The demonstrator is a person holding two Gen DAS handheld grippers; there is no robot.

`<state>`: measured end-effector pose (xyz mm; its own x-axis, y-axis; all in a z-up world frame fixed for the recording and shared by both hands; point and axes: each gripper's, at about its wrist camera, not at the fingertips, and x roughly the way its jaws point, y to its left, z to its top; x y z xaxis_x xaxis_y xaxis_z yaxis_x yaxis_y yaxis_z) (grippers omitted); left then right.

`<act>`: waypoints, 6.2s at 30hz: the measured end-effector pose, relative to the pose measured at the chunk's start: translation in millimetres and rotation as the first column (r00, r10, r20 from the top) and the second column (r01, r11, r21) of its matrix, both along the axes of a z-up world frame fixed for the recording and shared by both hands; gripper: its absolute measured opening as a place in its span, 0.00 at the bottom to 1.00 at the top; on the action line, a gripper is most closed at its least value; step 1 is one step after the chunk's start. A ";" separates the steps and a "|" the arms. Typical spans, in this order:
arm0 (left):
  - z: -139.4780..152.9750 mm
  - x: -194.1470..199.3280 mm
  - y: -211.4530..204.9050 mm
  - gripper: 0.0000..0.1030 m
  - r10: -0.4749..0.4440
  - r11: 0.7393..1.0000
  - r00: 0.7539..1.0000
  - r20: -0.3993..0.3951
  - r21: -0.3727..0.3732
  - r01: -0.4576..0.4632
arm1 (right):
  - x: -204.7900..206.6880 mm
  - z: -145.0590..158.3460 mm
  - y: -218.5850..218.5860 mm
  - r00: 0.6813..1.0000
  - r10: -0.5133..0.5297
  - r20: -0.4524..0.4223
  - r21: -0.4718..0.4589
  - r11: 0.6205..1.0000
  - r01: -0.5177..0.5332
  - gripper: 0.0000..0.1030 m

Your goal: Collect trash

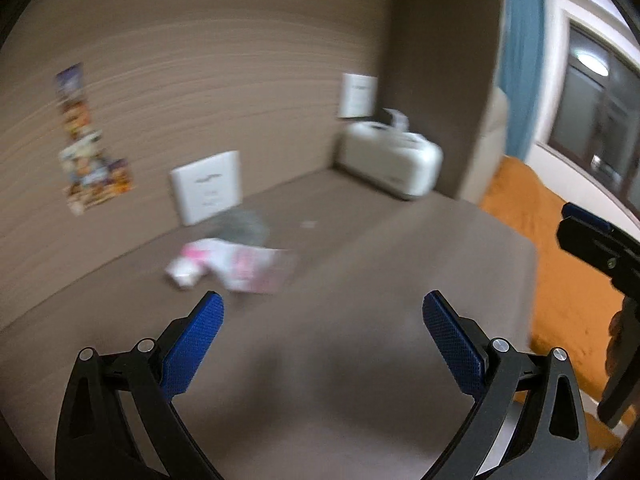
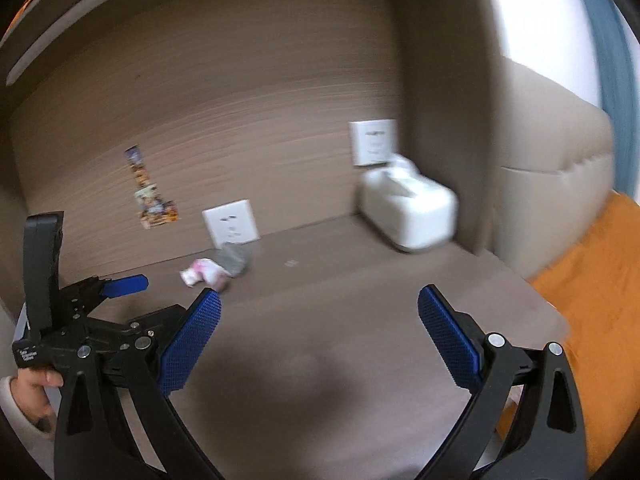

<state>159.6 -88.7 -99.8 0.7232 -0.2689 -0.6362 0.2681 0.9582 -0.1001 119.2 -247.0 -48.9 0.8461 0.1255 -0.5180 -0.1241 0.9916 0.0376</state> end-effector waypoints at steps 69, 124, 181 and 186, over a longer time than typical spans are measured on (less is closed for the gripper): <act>-2.8 -18.6 -148.7 0.29 -0.654 0.753 0.745 -0.129 -0.023 0.657 | -106.7 26.7 -85.5 0.929 -0.368 -0.045 0.035 0.929 0.369 0.22; -339.4 -108.8 -430.2 0.95 -0.731 0.560 0.495 -0.469 0.001 0.828 | -245.9 -311.2 -272.3 0.616 -0.637 -0.463 -0.020 0.702 0.712 0.96; 100.8 -65.6 27.8 0.95 -0.018 0.999 0.991 0.130 0.046 0.012 | -65.0 44.2 62.7 0.993 -0.091 0.069 0.069 0.994 0.086 0.96; 108.7 -55.9 66.8 0.95 0.012 0.999 0.990 0.139 0.040 -0.017 | -54.5 56.0 95.5 0.992 -0.084 0.098 0.053 0.995 0.079 0.96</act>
